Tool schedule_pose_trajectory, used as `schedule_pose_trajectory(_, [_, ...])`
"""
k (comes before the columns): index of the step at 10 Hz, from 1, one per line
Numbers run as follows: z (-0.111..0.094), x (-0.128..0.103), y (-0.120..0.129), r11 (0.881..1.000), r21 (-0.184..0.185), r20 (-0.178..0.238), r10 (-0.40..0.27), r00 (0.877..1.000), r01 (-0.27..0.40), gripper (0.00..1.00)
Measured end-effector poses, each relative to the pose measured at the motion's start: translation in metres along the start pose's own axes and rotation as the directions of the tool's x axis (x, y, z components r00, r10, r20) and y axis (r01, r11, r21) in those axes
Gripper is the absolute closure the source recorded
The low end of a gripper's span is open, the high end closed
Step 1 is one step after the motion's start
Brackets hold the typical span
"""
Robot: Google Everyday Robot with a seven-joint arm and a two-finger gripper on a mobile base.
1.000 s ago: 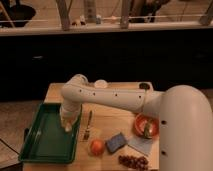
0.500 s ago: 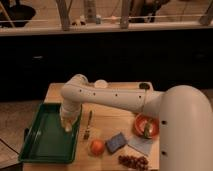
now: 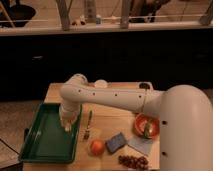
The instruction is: Place banana in tray
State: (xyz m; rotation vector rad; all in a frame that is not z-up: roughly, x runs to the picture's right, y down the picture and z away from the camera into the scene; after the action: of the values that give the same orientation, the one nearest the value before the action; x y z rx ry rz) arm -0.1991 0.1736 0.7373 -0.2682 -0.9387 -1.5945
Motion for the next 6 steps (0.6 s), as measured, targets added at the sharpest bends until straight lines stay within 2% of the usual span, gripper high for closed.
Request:
schedule_pose_trajectory(2, [0.0011, 0.0002, -0.0030, 1.000, -0.004, 0.007, -0.008, 1.000, 0.008, 0.35])
schedule_pose_trajectory(4, [0.0017, 0.0001, -0.0016, 1.000, -0.006, 0.012, -0.008, 1.000, 0.008, 0.21])
schedule_pose_trajectory(6, [0.0033, 0.0003, -0.0017, 1.000, -0.005, 0.019, -0.012, 1.000, 0.012, 0.20])
